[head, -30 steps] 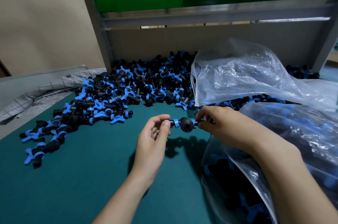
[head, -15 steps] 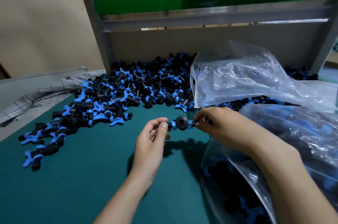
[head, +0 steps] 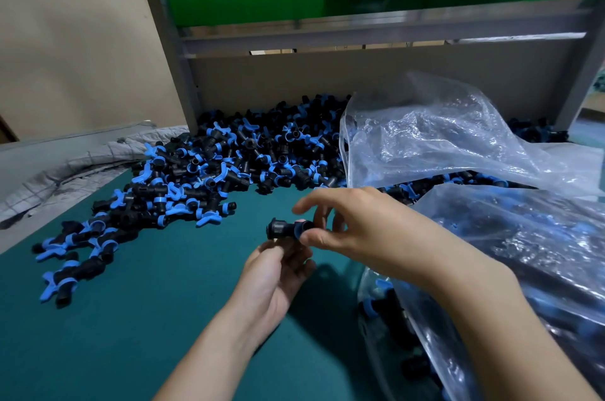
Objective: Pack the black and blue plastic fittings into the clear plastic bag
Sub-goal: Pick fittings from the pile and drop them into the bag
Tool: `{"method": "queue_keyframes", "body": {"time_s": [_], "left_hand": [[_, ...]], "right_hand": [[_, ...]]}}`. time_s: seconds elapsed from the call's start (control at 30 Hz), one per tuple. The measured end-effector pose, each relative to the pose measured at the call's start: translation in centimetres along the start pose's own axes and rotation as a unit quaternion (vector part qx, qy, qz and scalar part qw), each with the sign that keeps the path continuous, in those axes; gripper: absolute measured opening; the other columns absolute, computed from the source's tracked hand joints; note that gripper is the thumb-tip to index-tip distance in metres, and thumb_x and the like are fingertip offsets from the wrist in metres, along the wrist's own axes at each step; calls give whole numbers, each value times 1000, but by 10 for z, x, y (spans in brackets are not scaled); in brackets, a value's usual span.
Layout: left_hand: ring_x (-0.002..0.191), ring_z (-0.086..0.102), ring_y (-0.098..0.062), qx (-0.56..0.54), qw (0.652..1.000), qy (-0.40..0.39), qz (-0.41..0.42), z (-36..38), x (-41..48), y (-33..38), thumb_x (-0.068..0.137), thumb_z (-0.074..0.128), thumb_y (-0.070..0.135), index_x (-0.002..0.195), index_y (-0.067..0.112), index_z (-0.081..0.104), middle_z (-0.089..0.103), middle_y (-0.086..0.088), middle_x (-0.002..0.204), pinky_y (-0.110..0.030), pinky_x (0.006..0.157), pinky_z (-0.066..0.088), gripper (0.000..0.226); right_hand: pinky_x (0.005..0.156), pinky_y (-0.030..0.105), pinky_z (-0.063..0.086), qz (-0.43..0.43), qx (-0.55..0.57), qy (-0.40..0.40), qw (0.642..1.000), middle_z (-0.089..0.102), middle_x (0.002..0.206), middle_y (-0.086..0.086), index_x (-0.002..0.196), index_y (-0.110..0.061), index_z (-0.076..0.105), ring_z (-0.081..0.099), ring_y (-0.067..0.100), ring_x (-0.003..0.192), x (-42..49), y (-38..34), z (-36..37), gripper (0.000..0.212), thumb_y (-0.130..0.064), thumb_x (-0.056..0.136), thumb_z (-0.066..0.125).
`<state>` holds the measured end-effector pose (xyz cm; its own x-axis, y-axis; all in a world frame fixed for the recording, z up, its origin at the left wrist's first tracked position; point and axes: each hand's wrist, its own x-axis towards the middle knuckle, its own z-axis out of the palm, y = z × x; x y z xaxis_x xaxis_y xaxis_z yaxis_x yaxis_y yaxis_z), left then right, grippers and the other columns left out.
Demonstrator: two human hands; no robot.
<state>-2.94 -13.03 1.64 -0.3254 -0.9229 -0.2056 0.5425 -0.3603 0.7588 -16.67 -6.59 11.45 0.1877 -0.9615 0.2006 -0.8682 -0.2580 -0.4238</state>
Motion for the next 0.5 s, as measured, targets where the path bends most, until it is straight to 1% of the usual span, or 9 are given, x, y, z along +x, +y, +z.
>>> {"method": "queue_keyframes", "body": {"time_s": [0.07, 0.1, 0.17, 0.23, 0.27, 0.33, 0.43, 0.5], "left_hand": [[55, 58, -9, -12, 1000, 2, 15, -2, 1, 4, 94, 51, 1, 93, 8, 66, 66, -4, 71, -23, 54, 50, 17], [56, 57, -8, -10, 1000, 7, 27, -4, 2, 6, 95, 52, 4, 93, 10, 67, 66, -3, 71, -23, 56, 49, 17], [59, 57, -8, 12, 998, 26, 51, -7, 4, 8, 96, 55, 10, 97, 13, 69, 67, 0, 70, -24, 62, 47, 15], [65, 55, -9, 44, 996, 32, 74, -9, 5, 9, 97, 55, 10, 101, 11, 68, 67, 0, 75, -23, 63, 50, 14], [69, 54, -11, 54, 995, 24, 80, -8, 4, 9, 98, 54, 9, 102, 9, 67, 67, -1, 77, -22, 62, 52, 14], [75, 53, -15, 72, 994, -8, 76, -3, -1, 8, 99, 50, 5, 103, 5, 64, 64, -5, 79, -20, 61, 55, 14], [78, 63, -22, 110, 989, -78, 56, 11, -13, 1, 98, 47, 2, 114, -3, 58, 66, -20, 97, -31, 74, 57, 20], [85, 64, -30, 131, 984, -114, 49, 23, -25, -10, 98, 47, 1, 119, -9, 56, 65, -29, 107, -37, 80, 54, 25]], "right_hand": [[73, 27, 45, 17, 25, 21, 999, 67, 84, -21, 123, -40, 53, 55, -3, 75, -3, -1, -4, 40, -64, 90, 49], [70, 28, 46, 31, 28, 32, 999, 69, 77, -18, 118, -38, 54, 57, -3, 70, -5, 0, -7, 44, -68, 90, 41], [64, 28, 47, 61, 11, 42, 997, 65, 58, -15, 103, -32, 61, 57, 0, 59, -9, 0, -14, 54, -73, 89, 30], [61, 28, 45, 85, -7, 48, 995, 56, 48, -19, 86, -28, 70, 55, 2, 52, -12, 0, -19, 64, -74, 90, 26], [59, 28, 43, 93, -11, 54, 994, 52, 44, -18, 78, -28, 71, 53, 3, 51, -12, -1, -20, 66, -75, 90, 26], [58, 29, 40, 88, -4, 76, 993, 49, 42, -18, 68, -27, 71, 51, 3, 51, -13, -6, -22, 71, -74, 90, 23], [61, 33, 41, 45, 18, 122, 991, 50, 43, -20, 60, -25, 67, 49, 5, 50, -12, -18, -23, 73, -70, 92, 19], [65, 34, 44, 24, 16, 144, 989, 50, 44, -18, 60, -22, 66, 46, 8, 49, -13, -25, -25, 75, -70, 93, 19]]}}
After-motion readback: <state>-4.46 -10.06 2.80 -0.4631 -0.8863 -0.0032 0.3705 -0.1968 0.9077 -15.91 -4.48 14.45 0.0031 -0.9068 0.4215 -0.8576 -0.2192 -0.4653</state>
